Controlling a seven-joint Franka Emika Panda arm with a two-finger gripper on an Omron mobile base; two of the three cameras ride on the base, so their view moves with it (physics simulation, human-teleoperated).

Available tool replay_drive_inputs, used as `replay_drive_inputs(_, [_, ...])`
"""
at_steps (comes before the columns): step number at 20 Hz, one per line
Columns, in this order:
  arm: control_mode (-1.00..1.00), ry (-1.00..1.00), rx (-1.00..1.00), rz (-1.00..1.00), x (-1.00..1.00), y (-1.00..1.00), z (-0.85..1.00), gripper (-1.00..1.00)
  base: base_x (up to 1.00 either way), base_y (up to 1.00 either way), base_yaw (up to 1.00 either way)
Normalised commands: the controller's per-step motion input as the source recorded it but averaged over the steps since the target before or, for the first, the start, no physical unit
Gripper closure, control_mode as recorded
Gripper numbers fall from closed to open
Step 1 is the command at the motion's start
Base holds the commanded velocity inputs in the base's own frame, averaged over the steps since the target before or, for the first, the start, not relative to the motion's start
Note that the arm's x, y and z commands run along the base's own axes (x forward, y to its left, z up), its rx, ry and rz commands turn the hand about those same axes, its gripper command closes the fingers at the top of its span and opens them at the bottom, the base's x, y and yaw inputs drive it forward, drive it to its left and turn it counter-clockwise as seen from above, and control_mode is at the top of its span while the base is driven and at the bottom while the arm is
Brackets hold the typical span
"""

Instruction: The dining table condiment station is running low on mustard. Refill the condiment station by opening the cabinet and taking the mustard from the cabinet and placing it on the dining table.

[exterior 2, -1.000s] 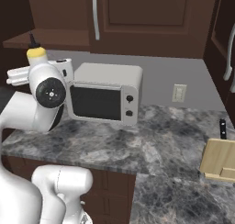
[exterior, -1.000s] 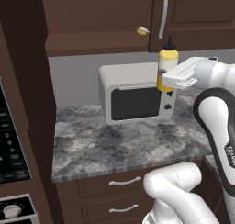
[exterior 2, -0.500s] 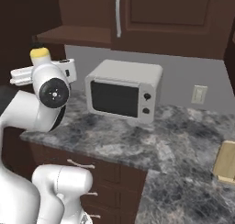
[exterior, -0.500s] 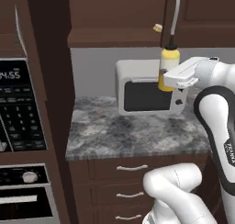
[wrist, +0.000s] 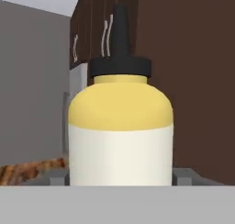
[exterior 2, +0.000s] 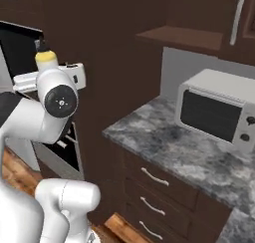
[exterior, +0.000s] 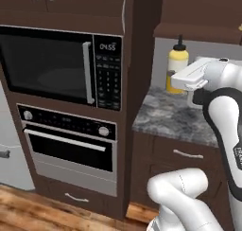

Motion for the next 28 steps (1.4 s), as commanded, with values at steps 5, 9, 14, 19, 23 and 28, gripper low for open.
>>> replay_drive_inputs(5, [1.00, 0.00, 0.00, 0.00, 0.00, 0.00, 0.00, 1.00, 0.01, 0.79, 0.67])
replay_drive_inputs(9, [1.00, 0.00, 0.00, 0.00, 0.00, 0.00, 0.00, 1.00, 0.10, 0.71, 0.73])
replay_drive_inputs(14, [1.00, 0.00, 0.00, 0.00, 0.00, 0.00, 0.00, 1.00, 0.18, 0.67, 0.72])
replay_drive_inputs(19, [1.00, 0.00, 0.00, 0.00, 0.00, 0.00, 0.00, 1.00, 0.26, 0.49, 0.70])
replay_drive_inputs(23, [1.00, 0.00, 0.00, 0.00, 0.00, 0.00, 0.00, 1.00, 0.45, 0.22, 0.63])
replay_drive_inputs(28, [1.00, 0.00, 0.00, 0.00, 0.00, 0.00, 0.00, 1.00, 0.73, 0.00, 0.25])
